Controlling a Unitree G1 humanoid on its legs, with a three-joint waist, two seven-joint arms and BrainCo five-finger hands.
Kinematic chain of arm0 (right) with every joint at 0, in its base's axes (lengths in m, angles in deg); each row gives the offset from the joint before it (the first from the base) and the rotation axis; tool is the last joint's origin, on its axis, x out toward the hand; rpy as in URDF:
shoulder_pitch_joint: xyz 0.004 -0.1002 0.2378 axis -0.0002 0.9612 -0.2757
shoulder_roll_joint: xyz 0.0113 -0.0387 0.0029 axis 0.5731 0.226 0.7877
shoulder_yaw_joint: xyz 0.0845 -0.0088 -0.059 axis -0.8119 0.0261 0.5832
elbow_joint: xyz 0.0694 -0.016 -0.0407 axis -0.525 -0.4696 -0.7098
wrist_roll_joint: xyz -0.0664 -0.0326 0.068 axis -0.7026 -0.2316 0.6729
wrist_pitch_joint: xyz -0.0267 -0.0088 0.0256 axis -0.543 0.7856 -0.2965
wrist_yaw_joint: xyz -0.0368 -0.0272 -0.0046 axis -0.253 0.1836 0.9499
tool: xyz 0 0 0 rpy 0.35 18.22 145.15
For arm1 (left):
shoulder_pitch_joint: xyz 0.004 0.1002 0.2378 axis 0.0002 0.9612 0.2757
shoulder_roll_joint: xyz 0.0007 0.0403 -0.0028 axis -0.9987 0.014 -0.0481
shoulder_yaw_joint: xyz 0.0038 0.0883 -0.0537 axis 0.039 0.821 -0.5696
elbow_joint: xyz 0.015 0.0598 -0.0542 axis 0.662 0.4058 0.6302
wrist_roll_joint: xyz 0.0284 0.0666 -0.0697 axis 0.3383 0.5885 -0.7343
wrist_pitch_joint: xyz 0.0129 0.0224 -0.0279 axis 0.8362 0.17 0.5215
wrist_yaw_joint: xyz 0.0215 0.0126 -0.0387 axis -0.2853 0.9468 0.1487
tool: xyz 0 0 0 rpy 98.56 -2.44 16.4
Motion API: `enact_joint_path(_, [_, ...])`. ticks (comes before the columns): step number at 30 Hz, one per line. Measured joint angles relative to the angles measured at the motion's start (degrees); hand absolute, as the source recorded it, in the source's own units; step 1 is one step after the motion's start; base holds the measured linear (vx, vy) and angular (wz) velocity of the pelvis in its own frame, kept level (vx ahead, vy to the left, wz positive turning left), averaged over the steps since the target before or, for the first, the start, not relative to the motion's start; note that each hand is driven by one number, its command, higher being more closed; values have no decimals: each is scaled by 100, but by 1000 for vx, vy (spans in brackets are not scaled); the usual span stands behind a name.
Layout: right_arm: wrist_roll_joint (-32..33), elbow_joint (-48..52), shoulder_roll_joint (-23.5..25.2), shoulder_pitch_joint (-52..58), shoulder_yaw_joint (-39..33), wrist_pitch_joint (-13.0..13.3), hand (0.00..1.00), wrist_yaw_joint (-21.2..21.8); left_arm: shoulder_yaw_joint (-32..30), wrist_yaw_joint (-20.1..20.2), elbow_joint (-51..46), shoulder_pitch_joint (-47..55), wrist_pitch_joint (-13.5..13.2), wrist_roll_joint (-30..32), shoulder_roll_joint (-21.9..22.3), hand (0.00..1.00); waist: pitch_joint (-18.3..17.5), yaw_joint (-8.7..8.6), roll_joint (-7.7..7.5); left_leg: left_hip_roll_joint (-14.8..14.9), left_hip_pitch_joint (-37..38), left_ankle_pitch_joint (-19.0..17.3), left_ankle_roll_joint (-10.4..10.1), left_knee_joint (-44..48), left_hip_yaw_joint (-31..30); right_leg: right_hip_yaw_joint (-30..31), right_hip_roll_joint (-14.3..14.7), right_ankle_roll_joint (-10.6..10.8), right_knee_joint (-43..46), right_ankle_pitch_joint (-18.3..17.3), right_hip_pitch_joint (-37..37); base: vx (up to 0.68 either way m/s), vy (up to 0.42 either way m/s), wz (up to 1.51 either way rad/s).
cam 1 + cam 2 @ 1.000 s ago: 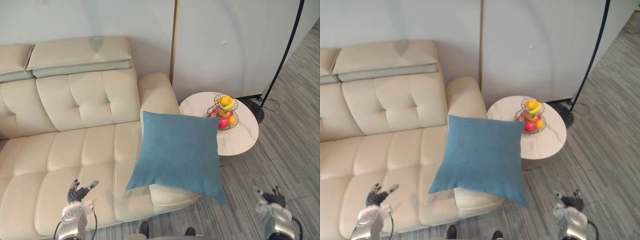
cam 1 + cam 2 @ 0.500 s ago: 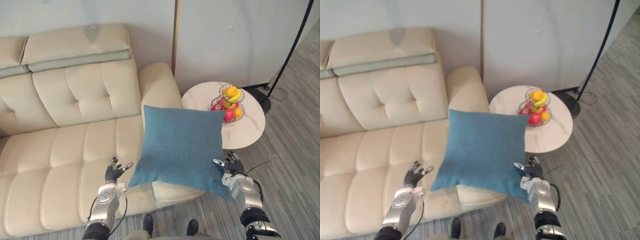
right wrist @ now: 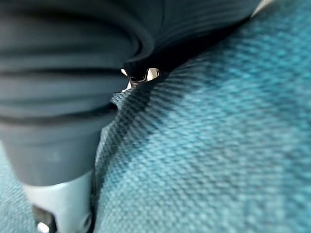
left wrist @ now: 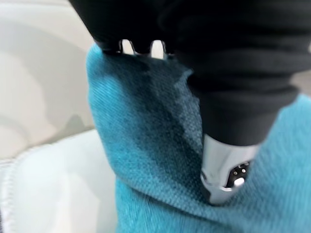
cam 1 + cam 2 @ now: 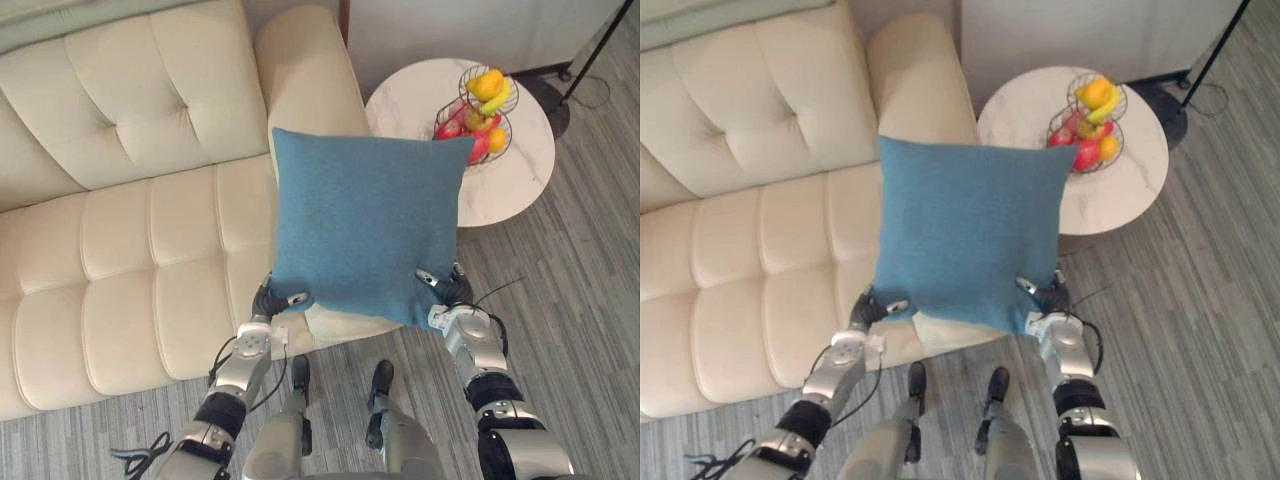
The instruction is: Pick up cushions and gather them together orderly.
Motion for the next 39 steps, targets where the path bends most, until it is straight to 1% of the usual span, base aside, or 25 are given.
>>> enact_joint_path(5, [408, 560, 61, 179, 93, 63, 100, -133, 30, -268, -408, -61, 12, -32, -4, 100, 2, 7, 4, 32, -2, 2, -7, 1, 96, 60, 17, -9, 27, -6, -51, 35, -1, -8])
enact_joint_path(9, [604, 981, 63, 389, 116, 109, 100, -166, 33, -351, -906, -82, 8, -114, -9, 100, 0, 92, 5, 28, 68, -1, -11, 3, 206, 128, 7, -12, 73, -14, -40, 35, 11, -7])
enact_joint_path(12, [772, 1187, 67, 635, 212, 114, 100, -165, 34, -352, -1204, -69, -28, -365, -9, 100, -2, 99, 9, 29, 308, -33, -55, 2, 213, 122, 3, -14, 88, -65, 202, 47, 9, 0])
enact_joint_path(15, [773, 1544, 75, 1036, 360, 124, 100, -136, 47, -340, -1638, 111, -97, -572, -4, 100, -27, 78, 33, 37, 534, -101, -140, 1, 209, 101, 4, -5, 72, -110, 451, 41, 12, 3])
enact_joint_path(17, [772, 1751, 79, 1374, 389, 117, 100, -1, 68, -234, -1950, 433, -157, -677, 7, 100, -68, 42, 78, 40, 662, -124, -157, 0, 168, 39, 11, -3, -21, -109, 654, 45, 14, 10])
enact_joint_path(20, [768, 2071, 93, 1779, 420, 117, 100, 85, 104, -106, -2279, 958, -158, -746, 24, 100, -128, 13, 150, 38, 821, -140, -149, 0, 123, -43, 23, 3, -160, -105, 911, 57, 6, 14])
enact_joint_path(21, [763, 2243, 97, 1977, 455, 117, 100, 135, 106, -53, -2421, 1245, -158, -784, 60, 100, -225, -18, 196, 39, 855, -140, -149, 0, 39, -109, 32, 6, -217, -108, 1016, 68, -2, 26])
enact_joint_path(23, [758, 2457, 116, 2183, 529, 118, 100, 193, 97, -41, -2611, 1601, -157, -797, 94, 100, -309, -12, 240, 40, 954, -141, -149, -1, -1, -206, 47, 7, -323, -109, 1202, 60, -5, 26])
enact_joint_path(25, [753, 2775, 277, 2512, 602, 126, 100, 265, -68, 44, -3038, 2224, -156, -824, 215, 100, -473, -4, 298, 42, 1074, -144, -152, -2, -124, -350, 60, 18, -346, -175, 1424, 59, -17, 32])
enact_joint_path(26, [752, 2857, 335, 2610, 626, 126, 100, 285, -85, 59, -3176, 2394, -157, -896, 227, 100, -488, 14, 311, 41, 1125, -149, -157, -1, -142, -406, 59, 22, -334, -206, 1513, 26, -15, 38])
enact_joint_path(27, [747, 2998, 405, 2767, 700, 129, 100, 288, -132, 78, -3418, 2689, -158, -955, 243, 100, -496, 83, 323, 54, 1202, -191, -181, 10, -145, -498, 57, 36, -263, -297, 1648, -19, -5, 50])
enact_joint_path(28, [747, 3160, 454, 2915, 800, 130, 100, 297, -218, 131, -3613, 2941, -172, -992, 268, 100, -509, 103, 323, 57, 1187, -290, -190, 180, -247, -655, 21, 37, -110, -423, 1727, -19, -5, 49])
enact_joint_path(29, [747, 3218, 471, 2960, 828, 134, 100, 304, -245, 152, -3658, 3004, -178, -994, 276, 100, -510, 109, 320, 48, 1167, -316, -193, 244, -308, -718, 3, 42, -52, -463, 1746, -20, 3, 75])
enact_joint_path(30, [742, 3420, 535, 3092, 975, 213, 100, 347, -356, 183, -3818, 3229, -196, -1008, 305, 100, -567, 163, 309, 30, 1009, -485, -214, 539, -453, -943, -69, 42, 158, -612, 1769, -29, 12, 75])
enact_joint_path(31, [732, 3510, 536, 3095, 1083, 250, 100, 396, -446, 187, -3913, 3358, -220, -1012, 326, 100, -629, 183, 314, 48, 866, -602, -205, 710, -426, -1078, -100, 39, 251, -676, 1765, -35, 16, 90])
enact_joint_path(32, [676, 3567, 534, 3095, 1126, 273, 100, 430, -497, 205, -3925, 3434, -278, -1013, 357, 100, -723, 223, 321, 115, 770, -697, -153, 748, -193, -1245, -146, 39, 258, -683, 1765, -28, 18, 68])
enact_joint_path(33, [577, 3593, 532, 3089, 1127, 300, 100, 445, -523, 230, -3924, 3440, -286, -1016, 387, 100, -752, 239, 317, 187, 701, -757, -194, 793, 60, -1357, -189, 39, 258, -682, 1769, -11, 53, 88])
enact_joint_path(34, [483, 3597, 505, 3017, 1119, 404, 100, 449, -537, 274, -3915, 3437, -315, -1041, 447, 100, -797, 246, 304, 386, 501, -816, -209, 1041, 652, -1587, -316, 38, 277, -682, 1756, -13, 71, 74])
enact_joint_path(36, [296, 3586, 498, 2878, 1119, 418, 100, 445, -575, 274, -3876, 3446, -321, -1152, 507, 100, -804, 313, 313, 555, 391, -725, -72, 1200, 975, -1646, -459, 77, 365, -698, 1718, 1, 129, 43])
enact_joint_path(37, [186, 3584, 496, 2790, 1120, 418, 100, 445, -595, 274, -3819, 3466, -321, -1202, 520, 100, -805, 339, 314, 760, 393, -689, -16, 1275, 1152, -1646, -598, 201, 475, -706, 1706, 32, 186, 22])
enact_joint_path(38, [81, 3567, 481, 2761, 1119, 418, 100, 443, -590, 274, -3716, 3481, -314, -1225, 525, 100, -879, 342, 372, 929, 410, -549, -150, 1304, 1380, -1666, -714, 333, 543, -690, 1727, 43, 181, 24])
enact_joint_path(39, [80, 3503, 487, 2740, 1118, 418, 100, 438, -585, 275, -3615, 3464, -312, -1226, 559, 100, -927, 320, 350, 817, 436, -540, -171, 1304, 1452, -1665, -812, 417, 535, -636, 1733, 75, 246, 25])
